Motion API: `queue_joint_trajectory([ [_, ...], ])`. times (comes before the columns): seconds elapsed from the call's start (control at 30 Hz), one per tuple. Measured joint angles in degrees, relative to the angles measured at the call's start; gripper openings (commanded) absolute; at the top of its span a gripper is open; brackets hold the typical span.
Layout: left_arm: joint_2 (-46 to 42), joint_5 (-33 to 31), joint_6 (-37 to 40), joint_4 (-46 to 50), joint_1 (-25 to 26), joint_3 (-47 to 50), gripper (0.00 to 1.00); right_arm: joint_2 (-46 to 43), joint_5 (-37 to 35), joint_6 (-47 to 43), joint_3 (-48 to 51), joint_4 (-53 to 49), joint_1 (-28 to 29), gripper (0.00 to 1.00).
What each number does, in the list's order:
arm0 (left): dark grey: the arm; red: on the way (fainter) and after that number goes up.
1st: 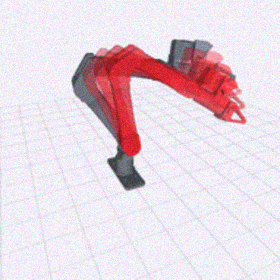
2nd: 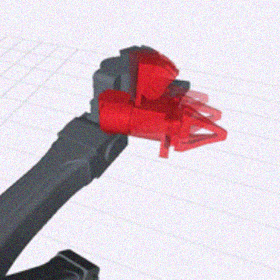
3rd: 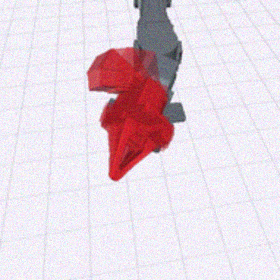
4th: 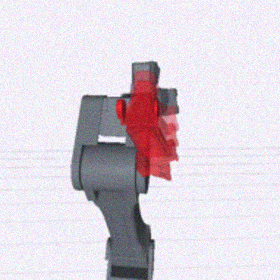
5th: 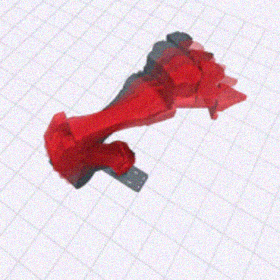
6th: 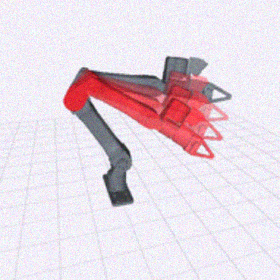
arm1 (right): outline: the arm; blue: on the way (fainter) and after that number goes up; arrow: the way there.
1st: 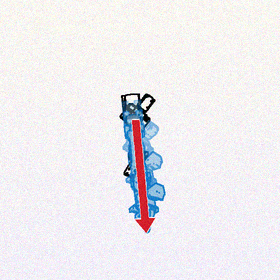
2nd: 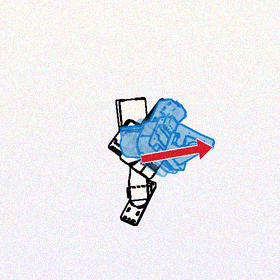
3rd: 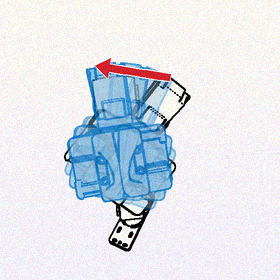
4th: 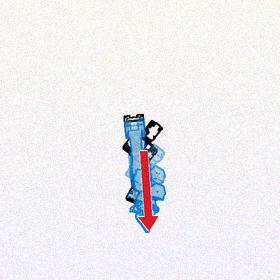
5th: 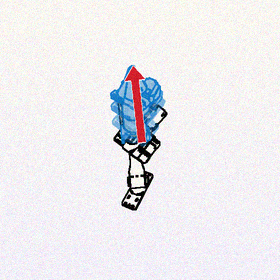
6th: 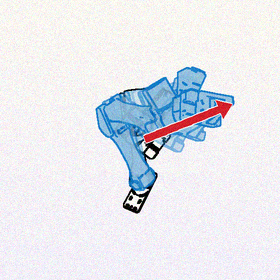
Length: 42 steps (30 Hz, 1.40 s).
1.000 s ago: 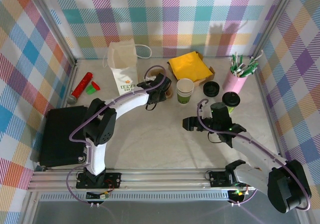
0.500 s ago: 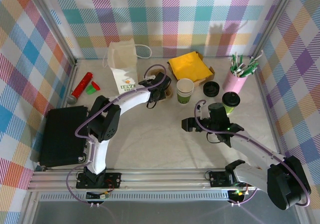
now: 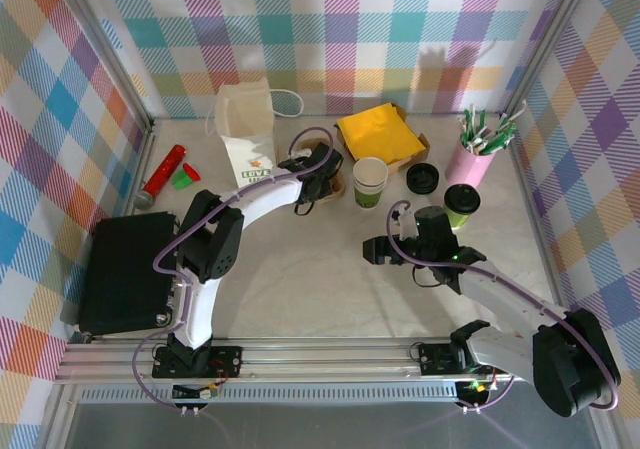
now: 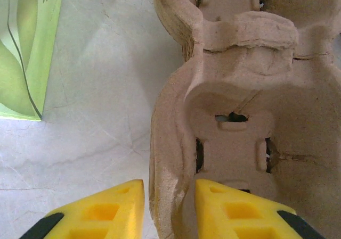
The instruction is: Pack the takeout coffee
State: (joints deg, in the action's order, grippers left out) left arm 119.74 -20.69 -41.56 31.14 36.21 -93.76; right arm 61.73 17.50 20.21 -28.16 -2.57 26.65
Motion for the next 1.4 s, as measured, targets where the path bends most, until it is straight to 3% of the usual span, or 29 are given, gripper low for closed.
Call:
queue_joint_trajectory([
  [0.3,0.6,0.0,0.0,0.2,0.0,-0.9,0.27,1.1,-0.2,-0.1,0.0,0.0,0.1,0.87],
  [0.57,0.6,0.0,0.1,0.2,0.0,-0.9,0.31,1.2,-0.2,-0.2,0.0,0.0,0.2,0.87],
  [0.77,0.6,0.0,0.2,0.2,0.0,-0.9,0.23,1.6,-0.4,-0.2,0.0,0.0,0.4,0.87],
  [1.4,0.5,0.0,0.7,0.4,0.0,-1.8,0.12,2.4,-0.6,-0.2,0.0,0.0,0.4,0.87],
])
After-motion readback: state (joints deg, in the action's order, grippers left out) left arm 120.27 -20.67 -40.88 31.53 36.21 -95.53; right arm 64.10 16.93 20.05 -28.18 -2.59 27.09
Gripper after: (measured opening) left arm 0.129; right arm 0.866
